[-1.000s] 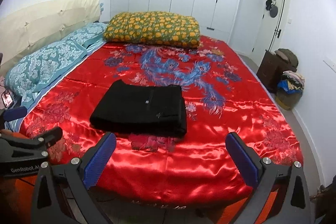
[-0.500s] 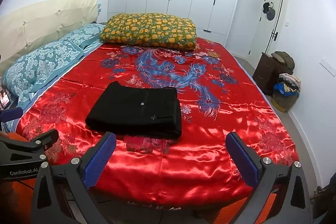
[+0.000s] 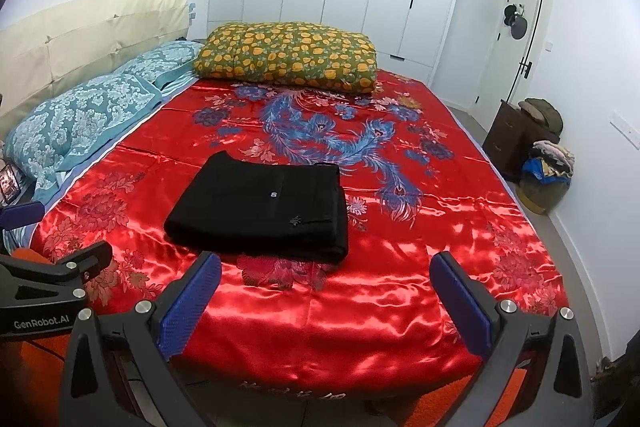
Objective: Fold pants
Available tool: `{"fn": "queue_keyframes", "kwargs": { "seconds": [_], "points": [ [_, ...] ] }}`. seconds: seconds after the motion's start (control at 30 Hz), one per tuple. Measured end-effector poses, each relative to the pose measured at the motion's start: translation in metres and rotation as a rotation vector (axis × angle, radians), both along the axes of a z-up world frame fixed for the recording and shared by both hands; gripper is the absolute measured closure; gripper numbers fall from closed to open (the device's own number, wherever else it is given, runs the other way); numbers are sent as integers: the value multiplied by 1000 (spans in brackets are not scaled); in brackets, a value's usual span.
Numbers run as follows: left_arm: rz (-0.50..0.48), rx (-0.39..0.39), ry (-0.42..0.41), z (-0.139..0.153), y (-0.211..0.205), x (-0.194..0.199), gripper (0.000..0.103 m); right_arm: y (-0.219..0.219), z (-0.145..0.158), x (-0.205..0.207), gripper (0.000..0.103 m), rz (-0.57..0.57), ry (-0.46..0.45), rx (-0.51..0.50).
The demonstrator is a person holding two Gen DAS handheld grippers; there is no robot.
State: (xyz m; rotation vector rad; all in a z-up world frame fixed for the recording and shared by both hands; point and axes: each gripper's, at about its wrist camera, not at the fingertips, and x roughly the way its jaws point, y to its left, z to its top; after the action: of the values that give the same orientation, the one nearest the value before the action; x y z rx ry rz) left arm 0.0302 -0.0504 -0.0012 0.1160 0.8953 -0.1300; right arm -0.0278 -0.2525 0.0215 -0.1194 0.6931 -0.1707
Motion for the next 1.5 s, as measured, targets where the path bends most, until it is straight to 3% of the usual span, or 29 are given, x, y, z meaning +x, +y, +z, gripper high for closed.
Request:
{"fn": "queue_keyframes", "kwargs": {
  "seconds": [1.5],
  "points": [
    [3, 9, 6, -8, 1, 2, 1, 6, -5, 0, 0, 29, -2, 23]
  ]
}}
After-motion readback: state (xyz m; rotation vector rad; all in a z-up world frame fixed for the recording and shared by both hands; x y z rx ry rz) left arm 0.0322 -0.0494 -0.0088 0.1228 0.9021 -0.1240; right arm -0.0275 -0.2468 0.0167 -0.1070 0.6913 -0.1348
